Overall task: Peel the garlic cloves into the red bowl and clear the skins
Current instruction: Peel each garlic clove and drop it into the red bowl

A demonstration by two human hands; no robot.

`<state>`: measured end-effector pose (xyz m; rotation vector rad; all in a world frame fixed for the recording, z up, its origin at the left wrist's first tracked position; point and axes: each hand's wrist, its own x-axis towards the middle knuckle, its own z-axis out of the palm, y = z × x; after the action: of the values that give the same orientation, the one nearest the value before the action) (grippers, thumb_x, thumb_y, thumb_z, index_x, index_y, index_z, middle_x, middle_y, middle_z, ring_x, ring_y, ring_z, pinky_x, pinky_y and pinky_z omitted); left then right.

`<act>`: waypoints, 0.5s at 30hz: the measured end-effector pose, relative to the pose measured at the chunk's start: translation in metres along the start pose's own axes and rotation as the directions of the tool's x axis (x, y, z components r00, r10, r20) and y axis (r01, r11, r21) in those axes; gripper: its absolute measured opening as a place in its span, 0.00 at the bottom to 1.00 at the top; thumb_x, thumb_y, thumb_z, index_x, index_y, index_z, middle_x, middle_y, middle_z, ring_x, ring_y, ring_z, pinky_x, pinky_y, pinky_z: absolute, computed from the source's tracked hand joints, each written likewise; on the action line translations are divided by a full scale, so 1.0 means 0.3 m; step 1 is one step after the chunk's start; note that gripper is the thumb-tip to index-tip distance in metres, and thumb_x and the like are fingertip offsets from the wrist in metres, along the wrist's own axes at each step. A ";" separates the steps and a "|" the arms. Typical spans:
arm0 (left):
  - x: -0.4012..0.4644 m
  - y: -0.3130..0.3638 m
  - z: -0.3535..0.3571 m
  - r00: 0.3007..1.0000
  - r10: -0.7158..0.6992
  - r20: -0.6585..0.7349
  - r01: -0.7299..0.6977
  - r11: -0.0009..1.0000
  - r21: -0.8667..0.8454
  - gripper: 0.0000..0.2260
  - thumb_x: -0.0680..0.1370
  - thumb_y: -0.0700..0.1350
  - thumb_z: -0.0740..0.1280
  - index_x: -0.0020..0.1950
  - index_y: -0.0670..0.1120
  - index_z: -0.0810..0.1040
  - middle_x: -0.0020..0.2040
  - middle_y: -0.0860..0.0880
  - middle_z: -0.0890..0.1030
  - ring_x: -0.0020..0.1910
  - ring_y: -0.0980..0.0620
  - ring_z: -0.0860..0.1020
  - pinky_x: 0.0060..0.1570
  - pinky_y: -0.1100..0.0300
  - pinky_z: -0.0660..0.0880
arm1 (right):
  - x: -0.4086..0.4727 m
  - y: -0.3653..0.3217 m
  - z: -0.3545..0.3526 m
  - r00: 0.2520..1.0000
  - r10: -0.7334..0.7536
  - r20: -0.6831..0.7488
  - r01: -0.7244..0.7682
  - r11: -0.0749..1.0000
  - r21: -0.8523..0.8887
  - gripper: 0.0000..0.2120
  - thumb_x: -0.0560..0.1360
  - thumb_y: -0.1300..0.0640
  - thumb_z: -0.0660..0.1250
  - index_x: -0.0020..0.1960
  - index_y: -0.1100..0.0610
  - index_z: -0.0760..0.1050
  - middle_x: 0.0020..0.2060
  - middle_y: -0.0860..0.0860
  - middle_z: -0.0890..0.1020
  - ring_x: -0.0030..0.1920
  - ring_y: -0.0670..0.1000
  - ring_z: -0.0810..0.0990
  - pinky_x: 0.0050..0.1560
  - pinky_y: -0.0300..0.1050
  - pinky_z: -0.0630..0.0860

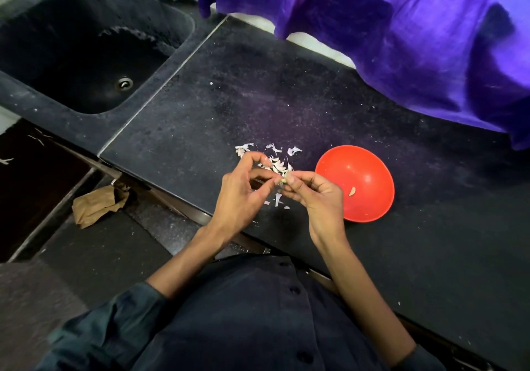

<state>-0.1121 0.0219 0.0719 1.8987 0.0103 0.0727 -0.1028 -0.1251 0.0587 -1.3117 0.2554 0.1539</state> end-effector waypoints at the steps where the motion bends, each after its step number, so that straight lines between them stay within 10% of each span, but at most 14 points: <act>1: -0.001 0.001 0.001 1.000 -0.007 -0.002 0.007 1.000 0.001 0.12 0.76 0.42 0.72 0.52 0.48 0.70 0.43 0.59 0.85 0.36 0.47 0.82 0.39 0.59 0.78 | -0.001 0.001 0.001 1.000 -0.012 -0.003 0.012 1.000 -0.011 0.03 0.72 0.65 0.70 0.45 0.61 0.81 0.40 0.55 0.84 0.42 0.53 0.83 0.49 0.47 0.82; 15: 0.006 -0.006 0.002 0.998 -0.056 -0.040 0.052 0.993 -0.103 0.17 0.73 0.36 0.71 0.47 0.44 0.62 0.41 0.53 0.85 0.38 0.47 0.82 0.40 0.58 0.78 | -0.009 -0.010 0.009 0.996 0.049 0.069 -0.056 0.993 0.104 0.05 0.71 0.70 0.69 0.45 0.63 0.80 0.38 0.54 0.85 0.42 0.52 0.85 0.50 0.45 0.81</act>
<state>-0.1102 0.0220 0.0700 1.7935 0.0857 0.0760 -0.1044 -0.1230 0.0630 -1.1930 0.2379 0.2251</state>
